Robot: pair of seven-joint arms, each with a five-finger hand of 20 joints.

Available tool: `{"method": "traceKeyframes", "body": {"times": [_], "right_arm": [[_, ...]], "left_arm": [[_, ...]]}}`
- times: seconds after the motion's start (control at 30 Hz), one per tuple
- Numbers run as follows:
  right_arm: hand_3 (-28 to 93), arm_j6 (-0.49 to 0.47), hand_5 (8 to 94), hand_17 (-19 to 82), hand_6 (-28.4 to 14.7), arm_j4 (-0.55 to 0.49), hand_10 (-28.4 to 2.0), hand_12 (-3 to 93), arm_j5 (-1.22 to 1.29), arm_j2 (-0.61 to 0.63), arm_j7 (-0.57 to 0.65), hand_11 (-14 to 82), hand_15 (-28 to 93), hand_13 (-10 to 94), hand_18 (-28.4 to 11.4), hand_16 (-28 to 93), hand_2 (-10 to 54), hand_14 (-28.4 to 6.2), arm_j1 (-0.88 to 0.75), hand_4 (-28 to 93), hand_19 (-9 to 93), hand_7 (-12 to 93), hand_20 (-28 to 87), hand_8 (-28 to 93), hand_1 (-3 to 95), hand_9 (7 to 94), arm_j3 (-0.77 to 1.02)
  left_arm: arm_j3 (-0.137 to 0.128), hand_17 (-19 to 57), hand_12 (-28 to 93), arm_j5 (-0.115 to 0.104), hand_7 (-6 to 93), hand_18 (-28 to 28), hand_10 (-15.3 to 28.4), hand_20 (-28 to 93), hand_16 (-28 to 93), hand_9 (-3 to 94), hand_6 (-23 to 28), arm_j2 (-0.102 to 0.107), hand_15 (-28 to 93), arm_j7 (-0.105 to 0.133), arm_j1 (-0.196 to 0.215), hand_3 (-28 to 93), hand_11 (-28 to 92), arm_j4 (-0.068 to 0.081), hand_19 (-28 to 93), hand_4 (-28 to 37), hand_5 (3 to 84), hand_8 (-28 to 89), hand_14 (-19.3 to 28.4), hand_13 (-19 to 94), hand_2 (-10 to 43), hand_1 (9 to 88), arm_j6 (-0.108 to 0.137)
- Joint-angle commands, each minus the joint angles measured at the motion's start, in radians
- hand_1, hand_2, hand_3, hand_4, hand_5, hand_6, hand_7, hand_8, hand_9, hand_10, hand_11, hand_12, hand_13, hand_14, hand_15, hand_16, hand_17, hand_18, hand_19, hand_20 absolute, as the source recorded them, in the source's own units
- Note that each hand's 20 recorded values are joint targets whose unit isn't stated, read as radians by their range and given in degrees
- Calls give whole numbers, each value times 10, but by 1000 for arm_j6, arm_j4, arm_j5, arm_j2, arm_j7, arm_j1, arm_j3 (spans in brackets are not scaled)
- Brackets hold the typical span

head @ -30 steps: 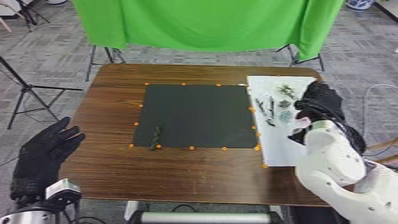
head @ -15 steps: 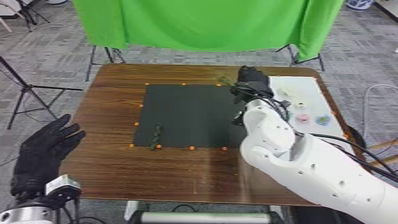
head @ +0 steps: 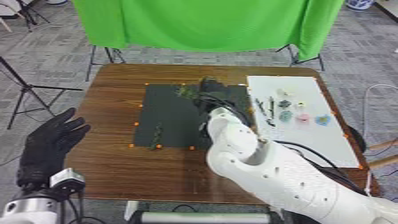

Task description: Arrange flowers

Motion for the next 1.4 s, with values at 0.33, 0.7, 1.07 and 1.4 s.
{"method": "traceKeyframes", "body": {"times": [0.33,0.7,1.07,1.4], "right_arm": [[850,-75,894,397,-31,45,-126,267,37,-39,8,403,757,805,-282,174,-95,-114,-47,-283,932,192,566,141,493,883,-26],[808,-226,875,361,-23,32,-133,232,41,-83,-36,441,767,769,-277,167,-95,-129,-127,-283,932,230,541,103,470,853,55],[802,-226,878,358,-17,34,-140,210,36,-95,-42,456,773,768,-280,161,-95,-136,-117,-283,932,220,542,65,378,852,54],[798,-142,859,371,-18,18,-146,211,-80,-57,63,464,779,761,-283,160,-95,-133,-53,-283,932,222,547,24,357,837,-23]], "left_arm": [[7,-63,96,15,153,234,202,-51,-93,395,115,-1,490,-31,-38,857,270,16,600,-162,426,-99,267,296,46,260,-38],[9,-63,96,14,153,234,201,-51,-94,395,115,-2,493,-28,-38,829,271,18,600,-185,426,-99,268,297,44,250,-37],[16,-63,96,11,154,234,201,-51,-94,395,115,7,495,-21,-40,833,271,20,601,-188,426,-99,268,296,42,251,-27],[5,-63,97,14,154,234,202,-52,-94,395,116,-5,495,-28,-20,834,270,12,601,-189,426,-99,268,296,41,253,-29]]}}
